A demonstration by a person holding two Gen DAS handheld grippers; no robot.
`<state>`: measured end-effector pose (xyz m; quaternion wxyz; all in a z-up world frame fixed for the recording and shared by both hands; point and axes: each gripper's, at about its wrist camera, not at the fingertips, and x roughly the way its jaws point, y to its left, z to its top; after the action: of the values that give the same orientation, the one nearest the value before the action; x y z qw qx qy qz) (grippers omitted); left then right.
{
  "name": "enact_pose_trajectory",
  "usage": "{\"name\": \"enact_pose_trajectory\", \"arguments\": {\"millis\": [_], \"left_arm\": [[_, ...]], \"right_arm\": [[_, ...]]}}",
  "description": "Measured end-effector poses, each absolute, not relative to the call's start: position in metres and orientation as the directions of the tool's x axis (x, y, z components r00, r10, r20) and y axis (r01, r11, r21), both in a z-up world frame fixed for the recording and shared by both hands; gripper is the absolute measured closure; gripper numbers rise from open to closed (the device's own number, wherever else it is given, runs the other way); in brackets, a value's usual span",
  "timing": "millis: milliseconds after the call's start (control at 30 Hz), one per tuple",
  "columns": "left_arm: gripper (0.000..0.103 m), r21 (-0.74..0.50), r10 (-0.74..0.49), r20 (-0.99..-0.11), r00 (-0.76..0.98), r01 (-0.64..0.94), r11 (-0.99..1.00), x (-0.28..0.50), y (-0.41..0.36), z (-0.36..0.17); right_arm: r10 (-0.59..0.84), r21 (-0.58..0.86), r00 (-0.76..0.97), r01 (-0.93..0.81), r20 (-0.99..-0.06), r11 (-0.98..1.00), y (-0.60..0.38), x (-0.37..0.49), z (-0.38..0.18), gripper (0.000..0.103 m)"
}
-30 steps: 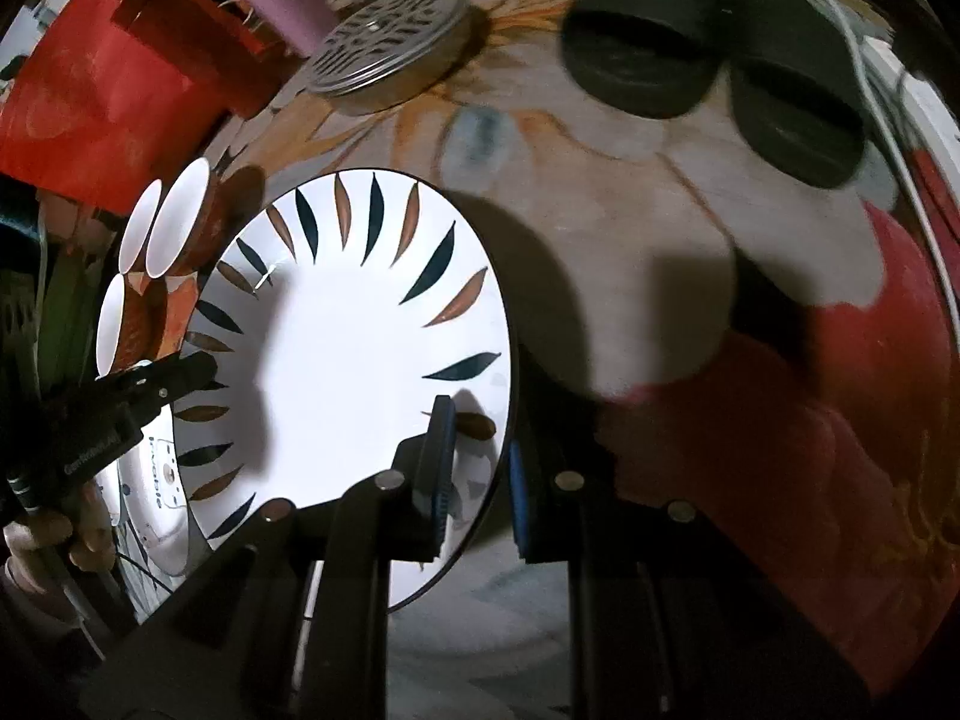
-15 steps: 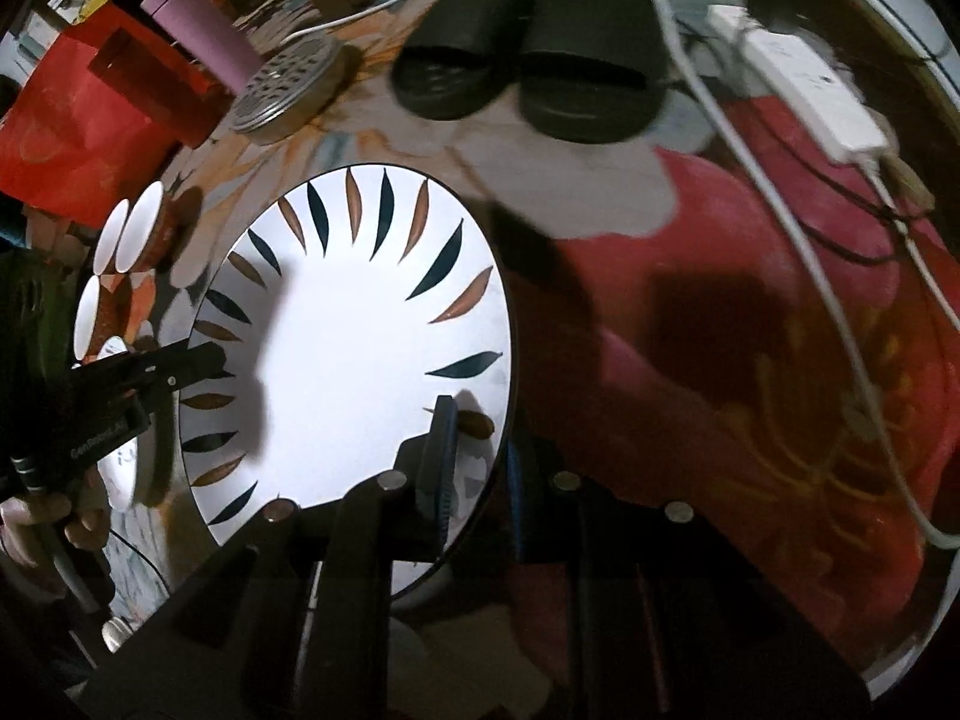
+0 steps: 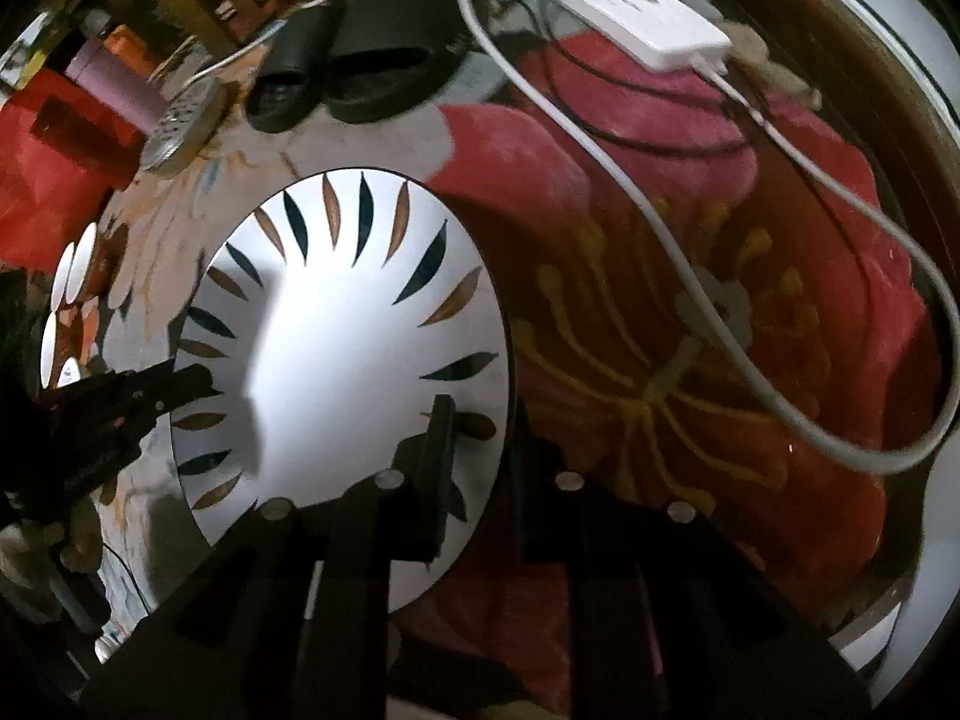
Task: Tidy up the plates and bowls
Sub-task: 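Carry the leaf-pattern plate toward the slippers and lower it, opening both tools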
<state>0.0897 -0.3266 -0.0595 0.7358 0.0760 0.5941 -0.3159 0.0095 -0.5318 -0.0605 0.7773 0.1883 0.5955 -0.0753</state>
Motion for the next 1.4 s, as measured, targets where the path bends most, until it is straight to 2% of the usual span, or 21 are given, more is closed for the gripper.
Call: {"name": "enact_pose_trajectory", "arguments": {"millis": [267, 367, 467, 500, 533, 567, 600, 633, 667, 700, 733, 1000, 1400], "left_arm": [[0.087, -0.222, -0.343, -0.933, 0.111, 0.573, 0.789, 0.080, -0.332, -0.062], [0.081, -0.219, -0.335, -0.937, 0.101, 0.577, 0.787, 0.081, -0.333, -0.060], [0.061, -0.254, -0.351, -0.934, 0.065, 0.570, 0.781, 0.082, -0.330, -0.063], [0.046, -0.270, -0.359, -0.932, 0.054, 0.556, 0.786, 0.083, -0.327, -0.063], [0.035, -0.289, -0.369, -0.928, 0.045, 0.540, 0.791, 0.084, -0.323, -0.063], [0.031, -0.297, -0.374, -0.926, 0.046, 0.521, 0.800, 0.085, -0.319, -0.062], [0.024, -0.295, -0.374, -0.926, 0.058, 0.509, 0.809, 0.085, -0.314, -0.060], [0.013, -0.294, -0.375, -0.925, 0.068, 0.498, 0.816, 0.084, -0.310, -0.058], [0.006, -0.295, -0.377, -0.923, 0.076, 0.487, 0.822, 0.084, -0.306, -0.055], [0.001, -0.293, -0.377, -0.921, 0.095, 0.469, 0.833, 0.085, -0.300, -0.051], [0.001, -0.288, -0.375, -0.921, 0.108, 0.460, 0.840, 0.085, -0.297, -0.049], [0.000, -0.179, -0.273, -0.936, 0.222, 0.368, 0.913, 0.089, -0.251, -0.029], [0.000, -0.093, -0.165, -0.960, 0.225, 0.302, 0.949, 0.079, -0.204, -0.030]], "right_arm": [[0.106, 0.190, 0.215, 0.422, -0.971, 0.886, -0.537, 0.006, -0.082, 0.083], [0.078, 0.165, 0.216, 0.424, -0.973, 0.890, -0.537, 0.008, -0.077, 0.082], [0.049, 0.140, 0.224, 0.411, -0.973, 0.901, -0.532, 0.011, -0.070, 0.065], [0.021, 0.116, 0.235, 0.402, -0.972, 0.908, -0.529, 0.011, -0.065, 0.052], [0.001, 0.100, 0.247, 0.390, -0.969, 0.915, -0.525, 0.012, -0.061, 0.039], [-0.016, 0.086, 0.261, 0.376, -0.965, 0.923, -0.521, 0.012, -0.057, 0.034], [-0.031, 0.074, 0.275, 0.362, -0.961, 0.929, -0.516, 0.013, -0.052, 0.026], [-0.041, 0.065, 0.287, 0.350, -0.957, 0.934, -0.513, 0.014, -0.049, 0.019], [-0.046, 0.060, 0.297, 0.339, -0.954, 0.939, -0.508, 0.016, -0.046, 0.016], [-0.045, 0.061, 0.304, 0.329, -0.952, 0.943, -0.505, 0.016, -0.043, 0.007], [-0.040, 0.064, 0.308, 0.321, -0.951, 0.945, -0.501, 0.019, -0.042, 0.000], [0.061, 0.154, 0.313, 0.283, -0.948, 0.947, -0.469, 0.032, -0.044, 0.000], [0.149, 0.228, 0.294, 0.258, -0.944, 0.939, -0.429, 0.040, -0.047, 0.000]]}}
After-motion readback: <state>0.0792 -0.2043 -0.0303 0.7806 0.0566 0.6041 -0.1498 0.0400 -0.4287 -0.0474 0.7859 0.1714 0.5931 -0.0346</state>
